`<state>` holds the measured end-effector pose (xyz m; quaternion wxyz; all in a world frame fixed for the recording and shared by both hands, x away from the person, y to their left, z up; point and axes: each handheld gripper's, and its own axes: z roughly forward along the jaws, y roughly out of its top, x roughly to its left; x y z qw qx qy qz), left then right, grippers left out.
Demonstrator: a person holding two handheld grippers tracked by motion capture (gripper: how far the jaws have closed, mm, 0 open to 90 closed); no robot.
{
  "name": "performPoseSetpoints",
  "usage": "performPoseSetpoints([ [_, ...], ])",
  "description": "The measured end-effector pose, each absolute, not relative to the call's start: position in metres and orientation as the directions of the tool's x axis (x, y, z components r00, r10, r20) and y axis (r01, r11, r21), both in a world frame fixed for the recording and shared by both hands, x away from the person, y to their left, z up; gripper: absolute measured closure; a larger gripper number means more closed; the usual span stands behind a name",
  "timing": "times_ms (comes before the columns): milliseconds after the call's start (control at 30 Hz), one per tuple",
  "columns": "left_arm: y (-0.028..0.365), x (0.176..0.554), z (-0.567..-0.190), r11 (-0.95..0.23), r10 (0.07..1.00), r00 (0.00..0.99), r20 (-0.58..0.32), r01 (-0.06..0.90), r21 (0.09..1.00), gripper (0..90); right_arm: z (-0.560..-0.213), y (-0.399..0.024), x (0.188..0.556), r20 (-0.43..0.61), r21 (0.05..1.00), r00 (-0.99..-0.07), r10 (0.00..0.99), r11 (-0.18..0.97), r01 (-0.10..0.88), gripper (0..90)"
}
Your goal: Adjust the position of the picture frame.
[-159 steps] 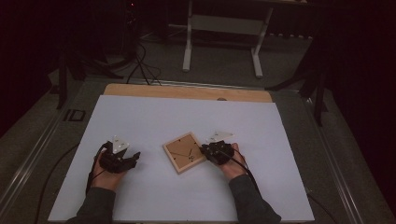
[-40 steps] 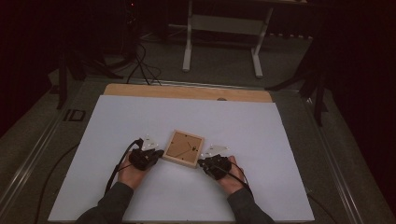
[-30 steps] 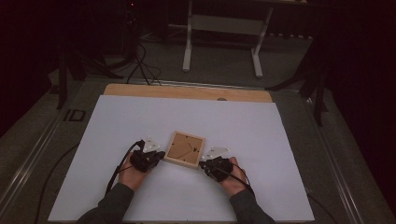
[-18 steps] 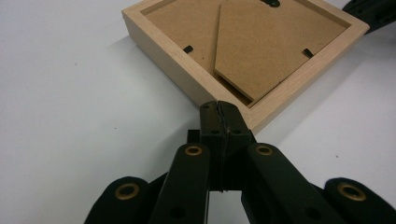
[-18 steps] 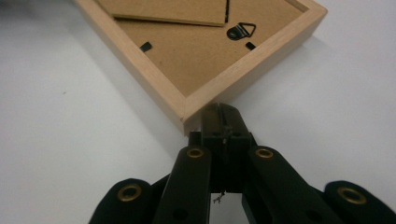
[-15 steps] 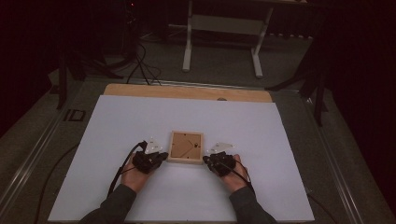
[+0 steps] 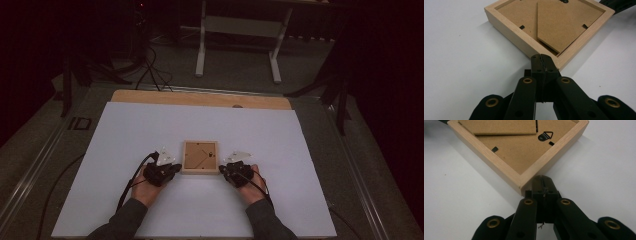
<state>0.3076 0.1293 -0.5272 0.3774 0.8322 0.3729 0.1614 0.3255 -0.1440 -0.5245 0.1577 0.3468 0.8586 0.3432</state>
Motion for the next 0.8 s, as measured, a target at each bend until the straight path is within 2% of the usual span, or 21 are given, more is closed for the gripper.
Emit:
performPoseSetpoints([
  [800,0.1293,0.3089,-0.5267,-0.426,0.749,0.662,-0.017,0.501,0.754,88.4,-0.5258,-0.1438,0.3259,-0.037,0.703,-0.704,0.71,0.519,0.487,89.8],
])
